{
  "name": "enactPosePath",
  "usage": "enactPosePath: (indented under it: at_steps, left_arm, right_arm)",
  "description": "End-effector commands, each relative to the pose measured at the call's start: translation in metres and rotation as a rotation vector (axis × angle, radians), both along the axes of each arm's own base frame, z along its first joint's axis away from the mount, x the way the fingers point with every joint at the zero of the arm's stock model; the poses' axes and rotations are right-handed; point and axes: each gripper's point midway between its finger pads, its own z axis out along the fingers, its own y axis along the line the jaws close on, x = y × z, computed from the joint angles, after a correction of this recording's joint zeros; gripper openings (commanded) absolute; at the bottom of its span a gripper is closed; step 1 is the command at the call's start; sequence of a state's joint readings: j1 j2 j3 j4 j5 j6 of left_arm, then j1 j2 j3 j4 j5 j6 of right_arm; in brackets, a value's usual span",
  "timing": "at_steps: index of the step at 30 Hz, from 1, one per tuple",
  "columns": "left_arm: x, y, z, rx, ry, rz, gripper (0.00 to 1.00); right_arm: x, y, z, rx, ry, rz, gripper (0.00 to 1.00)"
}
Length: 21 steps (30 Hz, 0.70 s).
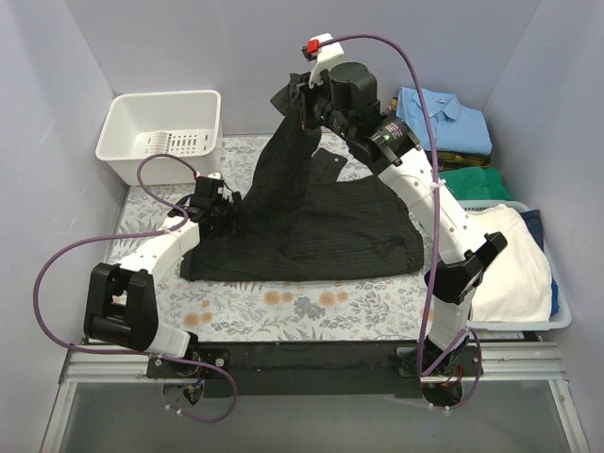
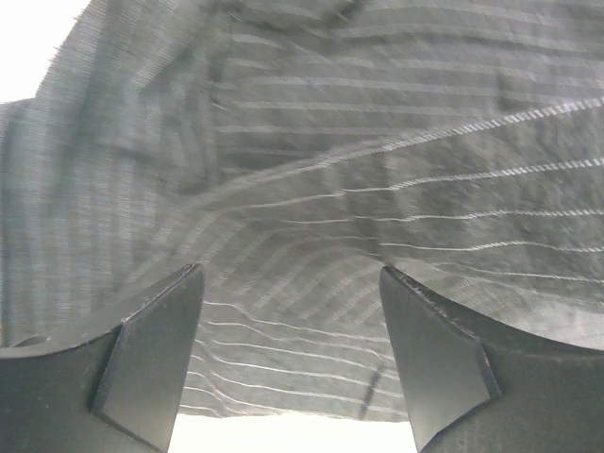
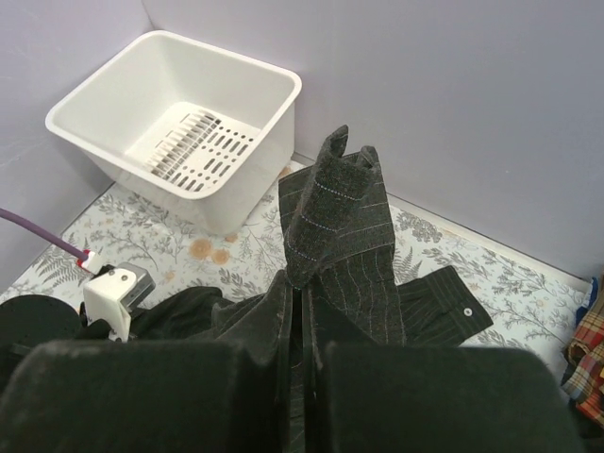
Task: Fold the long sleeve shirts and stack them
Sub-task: Fold the shirt
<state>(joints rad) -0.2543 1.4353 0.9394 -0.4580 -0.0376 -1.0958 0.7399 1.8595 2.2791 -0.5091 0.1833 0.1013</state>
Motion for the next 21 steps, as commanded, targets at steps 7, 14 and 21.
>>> enactPosePath:
  at_steps: [7,14,21]
  left_arm:
    - [0.008,0.023,-0.001,-0.044,-0.048,0.007,0.58]
    - [0.003,0.024,-0.002,-0.165,-0.051,-0.021,0.49]
    - [0.011,0.020,-0.006,-0.185,-0.074,-0.043,0.49]
  right_arm:
    - [-0.016,-0.016,0.045,0.104,-0.070,0.008,0.01]
    - [-0.014,-0.027,0.059,0.137,-0.086,-0.011,0.01]
    - [-0.013,-0.025,0.057,0.155,-0.069,0.006,0.01]
